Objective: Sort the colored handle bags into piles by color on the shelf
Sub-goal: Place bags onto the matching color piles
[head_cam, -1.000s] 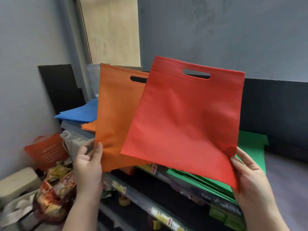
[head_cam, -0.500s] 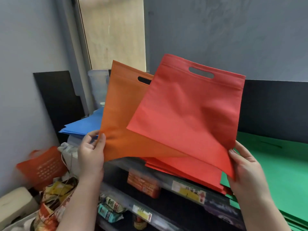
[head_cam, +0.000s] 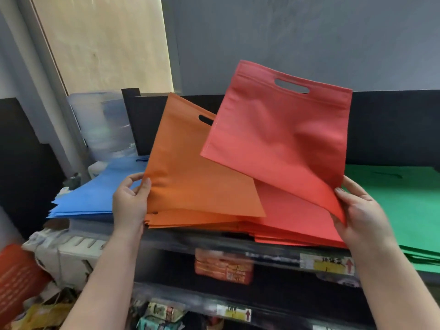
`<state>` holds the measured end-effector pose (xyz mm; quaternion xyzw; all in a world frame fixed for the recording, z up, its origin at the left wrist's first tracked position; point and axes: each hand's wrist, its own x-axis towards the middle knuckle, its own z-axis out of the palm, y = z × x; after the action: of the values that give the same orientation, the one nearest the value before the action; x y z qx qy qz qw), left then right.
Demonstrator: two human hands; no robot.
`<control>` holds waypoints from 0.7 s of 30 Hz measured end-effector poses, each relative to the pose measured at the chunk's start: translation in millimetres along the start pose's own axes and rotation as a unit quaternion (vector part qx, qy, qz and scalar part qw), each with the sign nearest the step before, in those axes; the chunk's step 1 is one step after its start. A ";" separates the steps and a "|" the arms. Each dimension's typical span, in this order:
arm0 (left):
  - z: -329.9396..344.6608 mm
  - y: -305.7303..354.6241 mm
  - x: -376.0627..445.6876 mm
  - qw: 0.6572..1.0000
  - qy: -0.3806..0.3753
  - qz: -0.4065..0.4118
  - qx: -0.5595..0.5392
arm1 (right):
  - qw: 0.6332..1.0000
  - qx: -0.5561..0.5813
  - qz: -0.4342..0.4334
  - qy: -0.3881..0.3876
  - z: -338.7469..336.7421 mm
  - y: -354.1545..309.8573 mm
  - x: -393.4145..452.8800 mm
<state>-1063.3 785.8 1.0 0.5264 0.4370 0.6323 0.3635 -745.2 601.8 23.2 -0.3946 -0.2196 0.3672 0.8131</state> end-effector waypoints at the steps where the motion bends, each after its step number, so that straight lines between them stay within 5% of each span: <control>1: -0.5 -3.7 4.4 1.000 -0.008 -0.002 0.010 | 1.000 0.000 -0.003 0.008 1.8 2.3 -1.0; 6: -5.5 -20.4 22.6 0.993 -0.052 -0.017 0.109 | 0.999 -0.019 -0.008 0.037 6.1 11.7 -3.7; 13: -3.3 -19.0 29.9 0.932 -0.109 0.049 0.342 | 0.997 -0.049 -0.023 0.046 4.4 15.8 -8.0; 15: 8.3 -9.7 20.9 0.942 -0.120 0.071 0.305 | 0.997 -0.056 -0.030 0.054 3.1 12.4 -8.7; 18: 36.6 14.6 3.6 0.972 -0.209 0.004 0.110 | 0.994 -0.084 -0.037 0.061 -0.3 5.9 -9.3; 21: 64.4 32.1 -10.7 0.950 -0.307 -0.052 0.006 | 0.988 -0.127 -0.051 0.077 -8.1 -2.3 -7.4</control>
<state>-998.0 775.6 31.4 0.6740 0.3349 0.4180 0.5088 -743.6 591.2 19.8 -0.5098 -0.2211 0.2629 0.7887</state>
